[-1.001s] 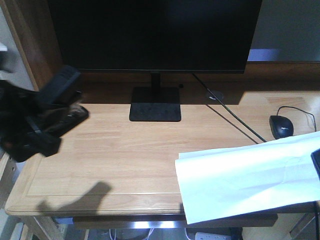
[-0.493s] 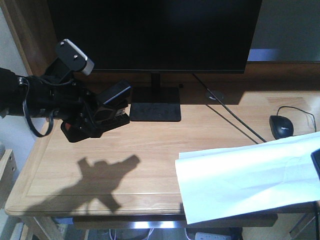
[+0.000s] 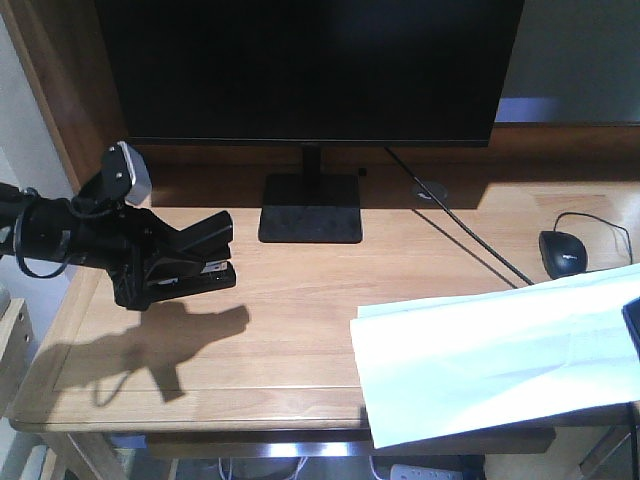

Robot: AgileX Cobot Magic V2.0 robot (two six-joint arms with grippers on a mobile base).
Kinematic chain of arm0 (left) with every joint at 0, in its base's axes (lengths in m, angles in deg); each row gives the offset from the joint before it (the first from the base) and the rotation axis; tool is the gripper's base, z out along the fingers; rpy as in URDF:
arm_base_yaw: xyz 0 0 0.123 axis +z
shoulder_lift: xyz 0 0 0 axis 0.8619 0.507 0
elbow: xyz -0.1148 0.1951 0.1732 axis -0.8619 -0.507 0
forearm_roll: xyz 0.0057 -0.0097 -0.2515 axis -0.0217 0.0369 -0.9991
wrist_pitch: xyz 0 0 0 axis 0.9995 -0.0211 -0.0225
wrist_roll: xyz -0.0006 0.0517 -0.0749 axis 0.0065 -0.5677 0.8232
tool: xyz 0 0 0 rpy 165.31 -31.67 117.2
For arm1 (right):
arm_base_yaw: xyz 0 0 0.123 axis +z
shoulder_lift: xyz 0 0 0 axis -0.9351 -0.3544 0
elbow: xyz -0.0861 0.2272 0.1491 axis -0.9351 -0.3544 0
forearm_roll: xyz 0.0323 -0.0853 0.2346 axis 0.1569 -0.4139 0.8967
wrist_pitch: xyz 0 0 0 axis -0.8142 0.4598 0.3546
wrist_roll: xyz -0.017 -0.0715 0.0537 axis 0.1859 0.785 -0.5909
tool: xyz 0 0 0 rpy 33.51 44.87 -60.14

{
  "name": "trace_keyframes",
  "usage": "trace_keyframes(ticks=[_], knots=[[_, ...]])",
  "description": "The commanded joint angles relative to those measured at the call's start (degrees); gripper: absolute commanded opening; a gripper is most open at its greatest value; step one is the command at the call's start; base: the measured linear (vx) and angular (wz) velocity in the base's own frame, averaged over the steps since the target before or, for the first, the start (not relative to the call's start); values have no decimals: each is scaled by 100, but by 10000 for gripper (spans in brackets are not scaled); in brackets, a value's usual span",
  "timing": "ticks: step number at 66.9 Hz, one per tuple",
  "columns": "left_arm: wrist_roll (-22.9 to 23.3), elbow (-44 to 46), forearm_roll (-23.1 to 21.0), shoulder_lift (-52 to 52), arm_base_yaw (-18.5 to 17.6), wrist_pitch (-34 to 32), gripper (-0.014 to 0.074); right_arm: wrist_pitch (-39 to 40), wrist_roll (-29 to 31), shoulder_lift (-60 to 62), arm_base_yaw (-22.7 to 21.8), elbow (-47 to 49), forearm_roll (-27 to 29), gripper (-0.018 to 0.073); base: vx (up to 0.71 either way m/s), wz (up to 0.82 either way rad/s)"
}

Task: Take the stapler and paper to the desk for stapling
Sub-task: 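Lower the left gripper with the black stapler onto the desktop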

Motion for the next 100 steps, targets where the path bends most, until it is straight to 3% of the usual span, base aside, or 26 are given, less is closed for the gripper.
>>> trace_keyframes(ticks=[1, 29, 65, 76, 89, 100], knots=[[-939, 273, -741, 46, 11, 453, -6, 385, 58, -18, -4, -129, 99, -5, 0, 0], [-934, 1593, -725, 1583, -17, 1389, -1, 385, 58, -18, -4, -129, 99, -5, 0, 0], [-934, 1849, -775, 2310, -286, 1007, 124, 385, 58, -18, -4, -129, 99, -5, 0, 0], [-934, 1849, -770, 2371, -338, 748, 214, 385, 58, -18, -4, -129, 99, -5, 0, 0], [-918, 1849, -753, 2356, -349, 724, 417, 385, 58, -18, -4, -129, 99, -5, 0, 0], [-667, 1849, -712, 2149, -349, 816, 528, 385, 58, -18, -4, -129, 99, -5, 0, 0]])
